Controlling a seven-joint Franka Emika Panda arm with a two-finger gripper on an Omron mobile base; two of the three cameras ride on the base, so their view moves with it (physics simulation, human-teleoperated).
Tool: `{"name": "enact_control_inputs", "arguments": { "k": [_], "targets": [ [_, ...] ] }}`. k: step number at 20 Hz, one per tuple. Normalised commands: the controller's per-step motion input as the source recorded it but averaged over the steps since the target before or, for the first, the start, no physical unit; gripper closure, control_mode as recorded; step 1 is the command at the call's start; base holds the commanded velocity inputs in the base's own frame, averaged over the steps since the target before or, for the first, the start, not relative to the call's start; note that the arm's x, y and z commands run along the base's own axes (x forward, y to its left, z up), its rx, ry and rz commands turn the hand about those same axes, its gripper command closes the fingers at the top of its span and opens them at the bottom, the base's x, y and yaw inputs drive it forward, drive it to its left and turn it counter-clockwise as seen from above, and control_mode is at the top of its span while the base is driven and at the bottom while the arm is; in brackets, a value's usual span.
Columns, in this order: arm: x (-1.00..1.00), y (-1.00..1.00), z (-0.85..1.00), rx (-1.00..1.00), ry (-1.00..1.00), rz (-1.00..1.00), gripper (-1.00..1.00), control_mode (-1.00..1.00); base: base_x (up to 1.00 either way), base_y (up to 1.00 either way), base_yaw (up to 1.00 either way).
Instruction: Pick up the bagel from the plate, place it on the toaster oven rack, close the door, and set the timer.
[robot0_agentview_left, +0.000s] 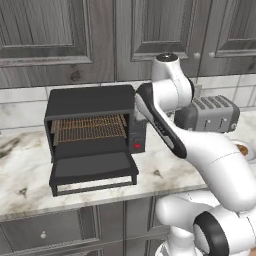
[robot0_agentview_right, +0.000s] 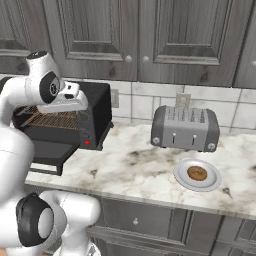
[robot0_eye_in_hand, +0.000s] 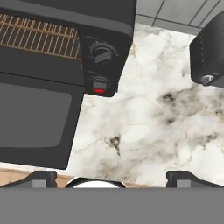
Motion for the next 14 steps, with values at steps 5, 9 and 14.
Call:
{"name": "enact_control_inputs", "arguments": {
  "k": [5, 9, 14],
  "targets": [
    [-0.27, 1.0, -0.15, -0.19, 0.0, 0.02, -1.0, -1.0, 0.0, 0.0, 0.0],
    [-0.25, 0.76, -0.18, -0.15, -0.04, 0.0, -1.0, -1.0, 0.0, 0.0, 0.0],
    [-0.11, 0.7, -0.21, -0.05, -0.15, 0.0, -1.0, -1.0, 0.0, 0.0, 0.0]
  ]
}}
